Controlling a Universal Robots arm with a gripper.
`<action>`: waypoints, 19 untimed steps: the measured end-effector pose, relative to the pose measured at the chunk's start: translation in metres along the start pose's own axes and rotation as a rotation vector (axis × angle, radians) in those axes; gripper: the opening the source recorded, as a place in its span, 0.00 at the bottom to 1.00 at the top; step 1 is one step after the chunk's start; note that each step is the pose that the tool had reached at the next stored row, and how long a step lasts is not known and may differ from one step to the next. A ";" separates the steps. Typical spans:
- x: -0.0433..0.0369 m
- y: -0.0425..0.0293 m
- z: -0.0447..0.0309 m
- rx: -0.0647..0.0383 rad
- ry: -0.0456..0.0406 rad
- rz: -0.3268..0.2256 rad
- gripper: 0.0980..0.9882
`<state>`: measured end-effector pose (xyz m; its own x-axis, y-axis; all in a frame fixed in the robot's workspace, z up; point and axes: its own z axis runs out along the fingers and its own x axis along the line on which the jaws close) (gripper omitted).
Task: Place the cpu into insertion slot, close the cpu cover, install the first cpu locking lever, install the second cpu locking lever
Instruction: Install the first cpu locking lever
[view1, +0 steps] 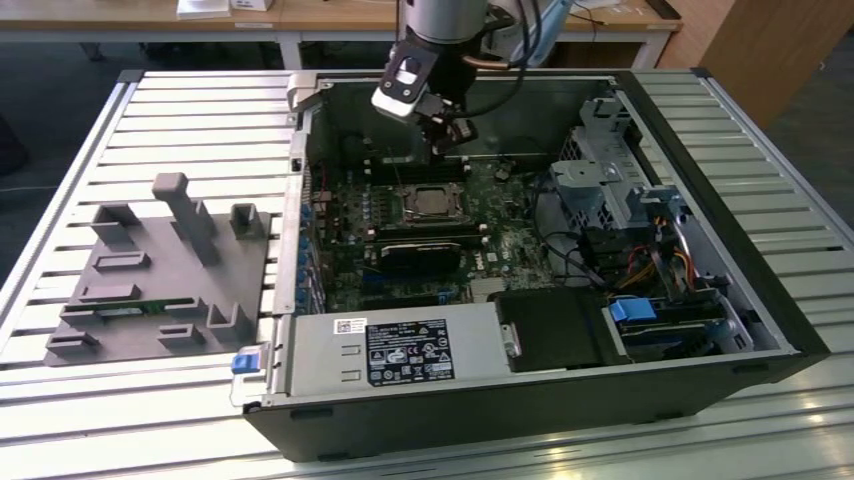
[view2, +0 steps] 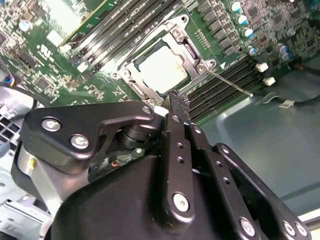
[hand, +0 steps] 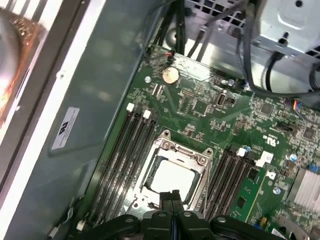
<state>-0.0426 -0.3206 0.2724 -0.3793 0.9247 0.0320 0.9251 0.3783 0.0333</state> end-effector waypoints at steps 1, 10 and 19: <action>0.0000 0.0000 0.0000 0.000 0.0004 -0.011 0.01; 0.0000 0.0000 0.0000 0.003 0.0031 -0.092 0.01; 0.0000 0.0000 0.0000 0.006 0.0061 -0.184 0.01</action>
<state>-0.0427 -0.3207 0.2724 -0.5421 0.8397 0.0320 0.8403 0.5412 0.0332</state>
